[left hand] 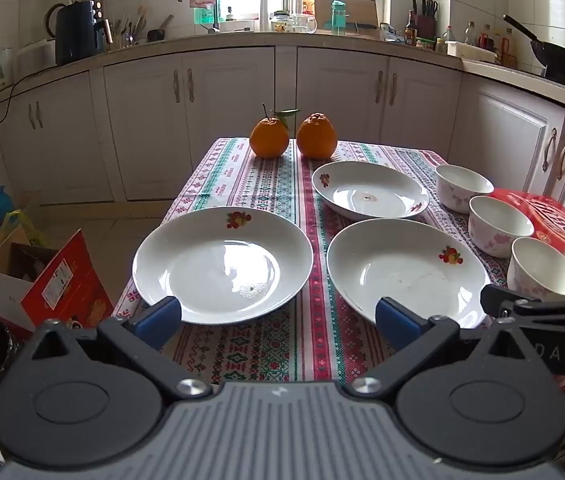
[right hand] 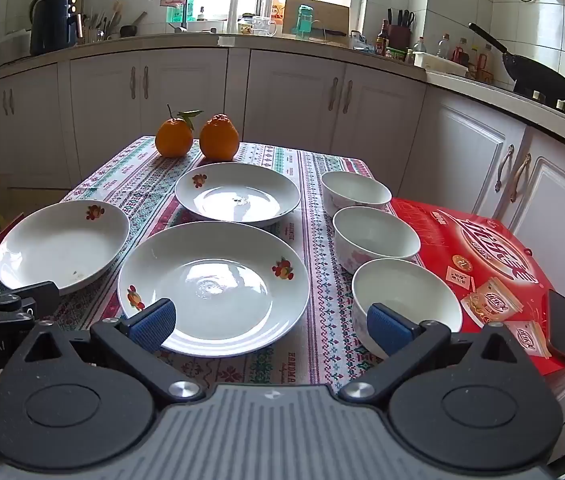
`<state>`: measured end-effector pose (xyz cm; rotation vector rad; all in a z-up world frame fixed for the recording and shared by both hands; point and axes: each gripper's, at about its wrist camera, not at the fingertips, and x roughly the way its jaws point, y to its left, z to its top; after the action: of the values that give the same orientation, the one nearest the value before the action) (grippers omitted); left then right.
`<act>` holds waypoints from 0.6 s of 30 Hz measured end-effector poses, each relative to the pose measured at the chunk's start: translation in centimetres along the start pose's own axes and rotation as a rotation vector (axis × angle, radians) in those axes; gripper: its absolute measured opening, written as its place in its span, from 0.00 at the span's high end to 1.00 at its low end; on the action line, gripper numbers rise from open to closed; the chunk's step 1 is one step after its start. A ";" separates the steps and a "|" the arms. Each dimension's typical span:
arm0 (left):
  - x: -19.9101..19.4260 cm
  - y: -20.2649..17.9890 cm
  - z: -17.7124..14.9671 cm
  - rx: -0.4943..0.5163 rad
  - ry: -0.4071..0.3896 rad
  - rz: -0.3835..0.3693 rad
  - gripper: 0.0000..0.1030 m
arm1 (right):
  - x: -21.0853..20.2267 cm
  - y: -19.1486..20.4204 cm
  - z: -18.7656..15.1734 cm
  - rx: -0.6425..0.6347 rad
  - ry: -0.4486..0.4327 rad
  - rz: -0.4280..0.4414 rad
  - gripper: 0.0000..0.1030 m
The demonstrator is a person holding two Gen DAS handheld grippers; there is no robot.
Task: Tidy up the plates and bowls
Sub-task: 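Move the right gripper toward the white flower-print plates on the table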
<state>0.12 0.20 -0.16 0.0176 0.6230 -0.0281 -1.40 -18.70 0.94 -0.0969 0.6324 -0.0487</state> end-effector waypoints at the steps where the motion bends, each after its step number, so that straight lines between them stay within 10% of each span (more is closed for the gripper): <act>1: 0.0 0.0 0.0 -0.001 0.000 0.000 0.01 | 0.0 0.0 0.0 0.000 0.000 -0.001 0.00; 18: 0.1 -0.1 -0.1 -0.002 0.002 -0.002 0.01 | 0.1 0.1 0.1 0.001 -0.001 0.002 0.00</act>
<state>0.17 0.06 -0.32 0.0152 0.6255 -0.0294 -1.28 -18.61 0.91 -0.0950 0.6310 -0.0467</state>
